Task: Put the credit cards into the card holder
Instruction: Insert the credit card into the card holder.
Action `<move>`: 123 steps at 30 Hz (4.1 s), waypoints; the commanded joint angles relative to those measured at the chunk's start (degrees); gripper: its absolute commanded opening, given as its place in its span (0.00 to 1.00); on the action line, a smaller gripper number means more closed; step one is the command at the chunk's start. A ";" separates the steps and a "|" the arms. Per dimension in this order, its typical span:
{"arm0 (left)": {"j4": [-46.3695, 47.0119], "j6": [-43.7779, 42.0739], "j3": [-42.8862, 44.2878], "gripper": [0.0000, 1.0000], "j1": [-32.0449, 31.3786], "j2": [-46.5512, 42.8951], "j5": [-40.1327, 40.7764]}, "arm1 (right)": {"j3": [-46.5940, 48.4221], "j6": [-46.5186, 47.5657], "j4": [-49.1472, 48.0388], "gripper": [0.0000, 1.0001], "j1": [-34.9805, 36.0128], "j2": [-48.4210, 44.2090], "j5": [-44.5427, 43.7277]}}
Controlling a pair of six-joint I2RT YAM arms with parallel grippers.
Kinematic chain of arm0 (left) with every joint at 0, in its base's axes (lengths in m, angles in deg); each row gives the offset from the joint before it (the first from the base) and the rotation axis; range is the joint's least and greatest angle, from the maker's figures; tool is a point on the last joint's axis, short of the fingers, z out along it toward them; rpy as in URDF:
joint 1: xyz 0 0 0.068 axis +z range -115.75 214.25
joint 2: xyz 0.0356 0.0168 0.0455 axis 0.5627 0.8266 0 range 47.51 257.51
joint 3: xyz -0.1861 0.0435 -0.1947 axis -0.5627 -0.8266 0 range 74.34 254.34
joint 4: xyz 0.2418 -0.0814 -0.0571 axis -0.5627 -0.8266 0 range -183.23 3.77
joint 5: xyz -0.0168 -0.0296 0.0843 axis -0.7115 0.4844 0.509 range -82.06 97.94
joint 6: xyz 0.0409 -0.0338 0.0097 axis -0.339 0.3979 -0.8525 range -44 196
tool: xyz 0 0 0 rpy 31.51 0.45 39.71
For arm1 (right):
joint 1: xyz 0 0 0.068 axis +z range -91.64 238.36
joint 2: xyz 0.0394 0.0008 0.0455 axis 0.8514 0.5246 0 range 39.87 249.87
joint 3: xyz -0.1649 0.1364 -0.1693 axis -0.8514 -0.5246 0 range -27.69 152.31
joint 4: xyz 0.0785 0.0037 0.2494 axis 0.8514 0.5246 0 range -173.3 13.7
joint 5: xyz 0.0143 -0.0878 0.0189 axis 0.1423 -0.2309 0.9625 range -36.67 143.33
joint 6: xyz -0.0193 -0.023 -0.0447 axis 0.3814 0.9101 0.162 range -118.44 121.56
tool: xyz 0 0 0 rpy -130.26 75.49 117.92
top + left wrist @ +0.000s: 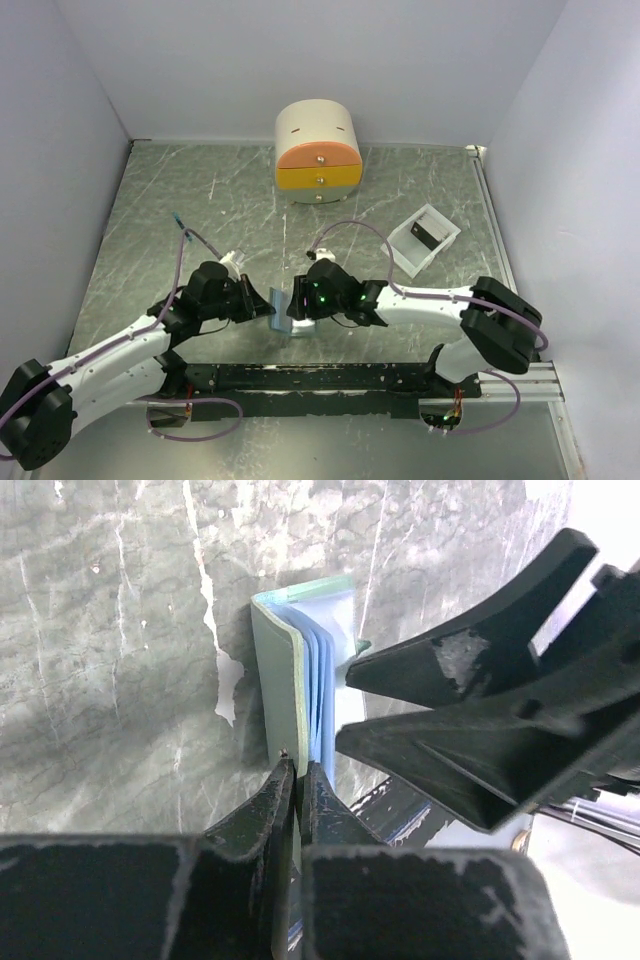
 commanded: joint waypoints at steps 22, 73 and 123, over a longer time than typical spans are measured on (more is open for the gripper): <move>-20.36 -6.33 14.68 0.07 0.23 5.81 8.42 | 7.10 1.76 1.22 0.24 1.96 8.29 -8.36; -7.06 -6.12 10.86 0.07 0.23 11.03 0.25 | 6.04 5.53 7.60 0.27 -1.97 0.17 -12.35; -15.38 -11.25 14.55 0.71 0.23 3.65 6.16 | 18.23 25.06 14.00 0.45 -12.01 -4.33 -17.24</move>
